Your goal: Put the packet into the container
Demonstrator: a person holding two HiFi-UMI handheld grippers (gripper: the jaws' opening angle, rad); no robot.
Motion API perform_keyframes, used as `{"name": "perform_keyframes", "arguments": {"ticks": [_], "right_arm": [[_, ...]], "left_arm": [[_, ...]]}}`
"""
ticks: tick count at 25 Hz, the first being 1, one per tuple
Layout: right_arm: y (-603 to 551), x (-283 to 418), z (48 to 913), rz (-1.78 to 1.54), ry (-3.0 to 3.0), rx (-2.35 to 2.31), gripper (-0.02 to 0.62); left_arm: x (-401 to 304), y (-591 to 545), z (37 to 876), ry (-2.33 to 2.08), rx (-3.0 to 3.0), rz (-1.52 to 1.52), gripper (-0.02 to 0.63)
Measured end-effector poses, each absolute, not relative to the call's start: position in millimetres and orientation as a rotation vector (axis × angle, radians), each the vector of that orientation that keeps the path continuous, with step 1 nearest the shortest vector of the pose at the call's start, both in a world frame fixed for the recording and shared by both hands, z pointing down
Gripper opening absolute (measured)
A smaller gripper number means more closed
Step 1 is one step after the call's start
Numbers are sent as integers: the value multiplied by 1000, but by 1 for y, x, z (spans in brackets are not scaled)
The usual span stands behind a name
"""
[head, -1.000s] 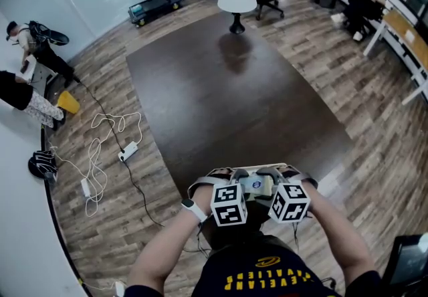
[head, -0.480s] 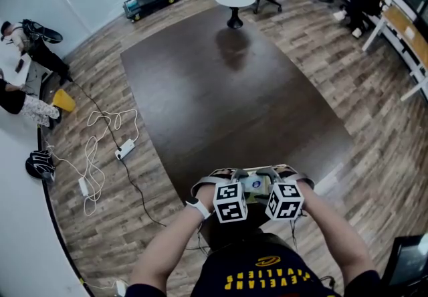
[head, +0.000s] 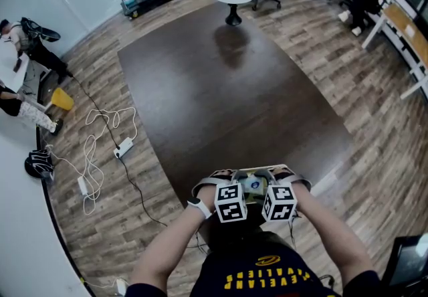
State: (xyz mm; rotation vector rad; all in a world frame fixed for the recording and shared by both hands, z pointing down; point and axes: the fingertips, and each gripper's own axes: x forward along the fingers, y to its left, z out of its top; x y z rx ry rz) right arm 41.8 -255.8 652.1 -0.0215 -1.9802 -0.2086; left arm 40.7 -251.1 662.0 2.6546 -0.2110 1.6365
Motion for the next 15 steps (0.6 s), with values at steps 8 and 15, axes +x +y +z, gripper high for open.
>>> {"name": "perform_keyframes", "arguments": {"ticks": [8, 15], "right_arm": [[-255, 42, 663, -217, -1923, -38, 334], [-255, 34, 656, -178, -1932, -73, 334]], "left_arm": [[41, -249, 674, -166, 2615, 1661, 238], [41, -252, 677, -123, 2573, 1653, 239]]}}
